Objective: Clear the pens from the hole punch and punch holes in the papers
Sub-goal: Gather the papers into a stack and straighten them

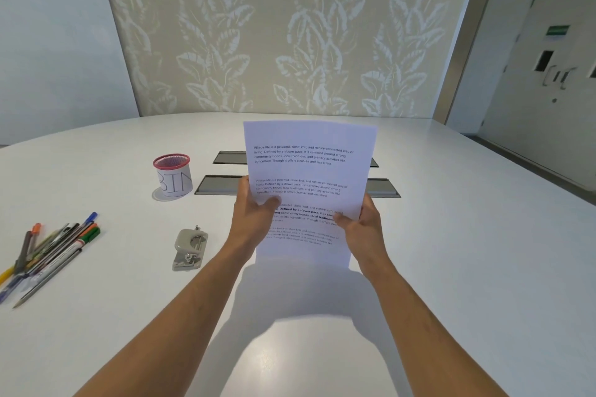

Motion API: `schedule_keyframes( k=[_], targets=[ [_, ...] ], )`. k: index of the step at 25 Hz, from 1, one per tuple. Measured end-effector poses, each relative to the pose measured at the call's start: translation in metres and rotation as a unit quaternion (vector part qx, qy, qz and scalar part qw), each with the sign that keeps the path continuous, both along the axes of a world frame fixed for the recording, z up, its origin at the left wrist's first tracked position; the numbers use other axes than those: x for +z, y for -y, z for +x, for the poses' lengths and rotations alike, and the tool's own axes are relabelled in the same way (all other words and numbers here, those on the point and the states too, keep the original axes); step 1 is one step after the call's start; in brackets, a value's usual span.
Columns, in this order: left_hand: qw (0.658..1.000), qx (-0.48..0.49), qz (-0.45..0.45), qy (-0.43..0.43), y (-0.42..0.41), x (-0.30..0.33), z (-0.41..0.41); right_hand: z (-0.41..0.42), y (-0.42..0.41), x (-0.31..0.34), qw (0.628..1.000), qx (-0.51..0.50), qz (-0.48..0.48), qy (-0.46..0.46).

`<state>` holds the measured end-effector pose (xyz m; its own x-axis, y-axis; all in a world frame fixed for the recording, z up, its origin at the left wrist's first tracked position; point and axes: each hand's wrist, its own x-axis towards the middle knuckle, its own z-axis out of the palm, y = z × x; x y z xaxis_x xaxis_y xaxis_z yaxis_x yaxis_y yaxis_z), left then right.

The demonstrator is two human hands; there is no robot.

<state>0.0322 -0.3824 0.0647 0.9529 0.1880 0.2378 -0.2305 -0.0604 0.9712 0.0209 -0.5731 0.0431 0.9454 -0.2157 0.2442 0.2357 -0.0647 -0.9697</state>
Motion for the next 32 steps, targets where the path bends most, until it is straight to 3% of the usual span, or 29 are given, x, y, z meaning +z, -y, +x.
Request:
schedule_keyframes(
  k=[9,18,26,29,32],
  targets=[
    [0.999,0.012,-0.025,-0.028,0.008,-0.007,-0.003,0.000,0.004,-0.009,1.000,-0.022,-0.012,-0.013],
    [0.999,-0.013,0.009,-0.033,0.012,-0.011,-0.002,-0.001,0.012,-0.018,0.999,-0.025,-0.007,-0.030],
    [0.997,-0.041,-0.049,-0.037,0.011,0.003,-0.002,-0.001,0.027,-0.015,0.998,-0.043,0.015,-0.032],
    [0.992,-0.041,-0.115,-0.034,0.012,0.005,0.000,-0.004,0.036,-0.023,0.988,-0.083,0.102,-0.077],
    [0.980,-0.046,-0.187,-0.048,0.017,0.005,0.001,-0.008,0.036,-0.031,0.960,0.020,0.262,-0.090]
  ],
)
